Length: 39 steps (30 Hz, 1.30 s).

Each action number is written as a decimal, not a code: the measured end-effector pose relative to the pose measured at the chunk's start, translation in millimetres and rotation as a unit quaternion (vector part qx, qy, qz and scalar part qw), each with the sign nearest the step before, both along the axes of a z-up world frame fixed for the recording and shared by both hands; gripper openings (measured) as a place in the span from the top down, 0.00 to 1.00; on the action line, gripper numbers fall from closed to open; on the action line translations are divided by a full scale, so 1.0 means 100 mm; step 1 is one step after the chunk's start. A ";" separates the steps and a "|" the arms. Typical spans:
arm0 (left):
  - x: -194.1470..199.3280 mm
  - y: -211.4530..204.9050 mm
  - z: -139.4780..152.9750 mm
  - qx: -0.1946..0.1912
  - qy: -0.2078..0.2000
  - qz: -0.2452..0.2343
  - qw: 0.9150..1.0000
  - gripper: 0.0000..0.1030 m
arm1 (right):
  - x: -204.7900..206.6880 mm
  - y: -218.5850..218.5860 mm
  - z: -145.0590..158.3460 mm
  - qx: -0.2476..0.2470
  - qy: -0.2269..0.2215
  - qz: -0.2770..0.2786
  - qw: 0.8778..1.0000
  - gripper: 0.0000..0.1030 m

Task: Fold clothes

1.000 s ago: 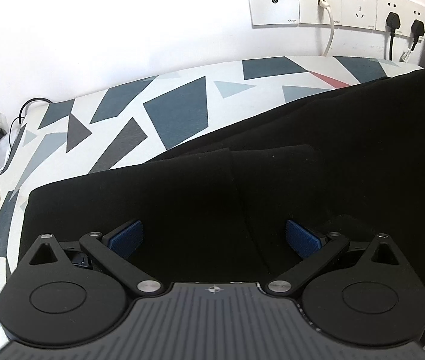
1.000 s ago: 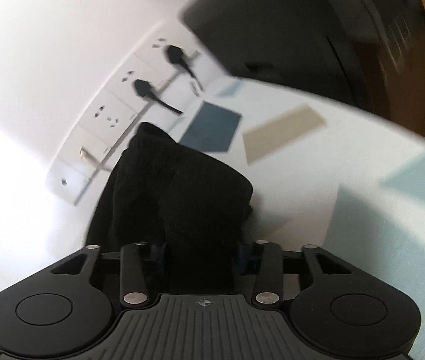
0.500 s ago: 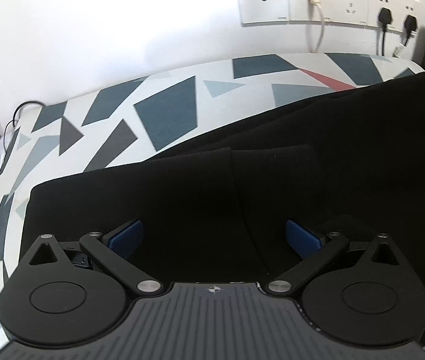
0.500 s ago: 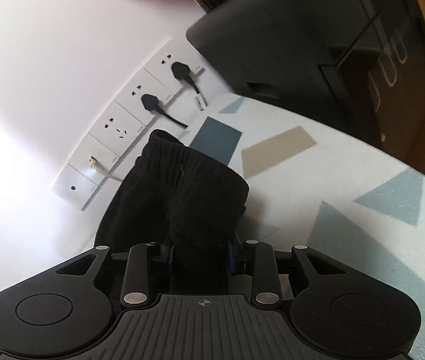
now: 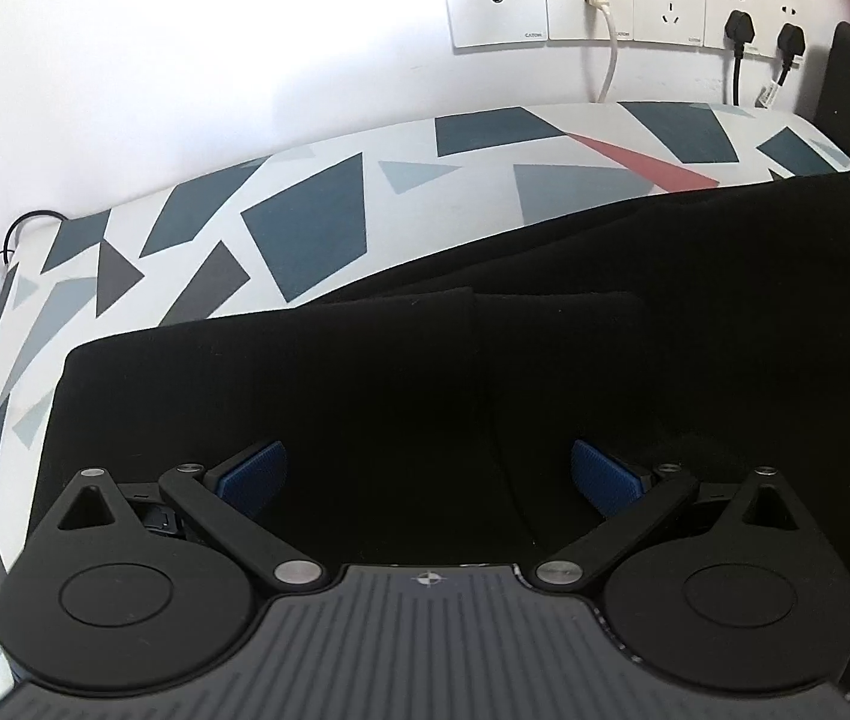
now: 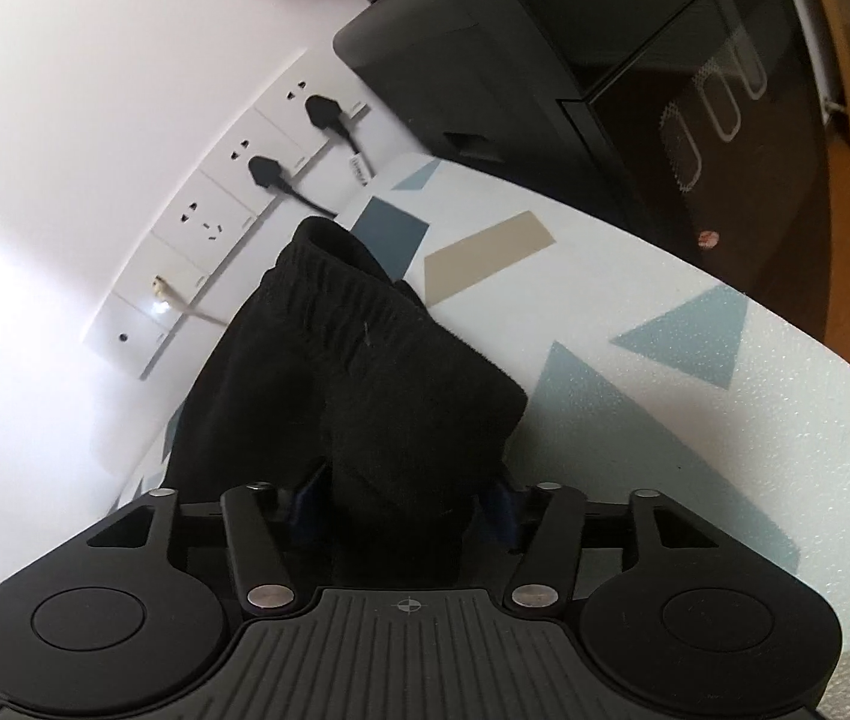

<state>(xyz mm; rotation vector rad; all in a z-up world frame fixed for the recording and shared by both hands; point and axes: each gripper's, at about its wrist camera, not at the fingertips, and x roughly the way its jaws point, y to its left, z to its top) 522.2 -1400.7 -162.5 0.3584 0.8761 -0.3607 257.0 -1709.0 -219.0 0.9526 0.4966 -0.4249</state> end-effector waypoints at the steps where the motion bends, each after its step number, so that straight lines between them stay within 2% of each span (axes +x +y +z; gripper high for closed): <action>1: 0.00 0.00 0.00 0.000 0.001 0.001 1.000 0.00 | 0.02 0.00 -0.02 -0.001 0.001 -0.005 1.000 0.43; 3: -0.01 0.00 -0.01 0.000 0.000 0.000 1.000 0.00 | 0.03 -0.02 -0.05 0.003 -0.010 -0.018 1.000 0.39; 8: 0.00 0.01 -0.02 -0.002 0.001 0.003 1.000 0.00 | 0.08 -0.07 -0.08 0.015 -0.023 -0.046 0.999 0.39; 11: 0.02 0.03 -0.01 -0.007 0.009 0.013 1.000 0.00 | 0.11 -0.08 -0.09 0.032 -0.023 -0.057 0.998 0.56; 13: 0.01 -0.01 -0.01 0.001 0.004 0.011 1.000 0.00 | 0.09 -0.11 -0.04 0.027 -0.036 -0.055 0.997 0.71; 17: -0.03 -0.15 0.00 0.026 -0.016 -0.009 0.999 0.00 | 0.05 -0.03 0.29 -0.039 -0.070 -0.029 0.996 0.76; 19: -0.03 -0.21 0.00 0.026 -0.017 -0.015 0.999 0.00 | 0.02 -0.02 0.38 -0.050 -0.083 -0.030 0.995 0.76; 20: -0.02 -0.23 -0.01 0.021 -0.014 -0.012 1.000 0.00 | 0.02 -0.04 0.38 -0.052 -0.080 -0.031 0.995 0.76; 23: 0.09 -0.11 -0.04 -0.036 0.028 0.020 0.999 0.00 | 0.03 -0.16 0.27 -0.035 -0.056 -0.035 0.997 0.76; 25: 0.14 -0.03 -0.06 -0.059 0.043 0.019 0.997 0.00 | 0.03 -0.22 0.21 -0.026 -0.046 -0.031 0.998 0.76; 30: 0.12 -0.11 -0.03 -0.048 0.037 0.030 0.998 0.00 | 0.13 -0.09 0.41 -0.079 -0.041 -0.006 0.996 0.76; 34: 0.16 -0.07 0.06 -0.063 0.037 0.008 0.997 0.03 | 0.25 0.07 0.78 -0.131 -0.065 0.030 0.989 0.76; 37: 0.22 0.34 0.29 -0.141 0.043 0.046 0.988 0.05 | 0.33 0.31 1.10 -0.183 -0.088 0.067 0.977 0.76; 39: 0.25 0.74 0.47 -0.197 0.033 0.080 0.977 0.05 | 0.42 0.51 1.29 -0.213 -0.103 0.093 0.967 0.76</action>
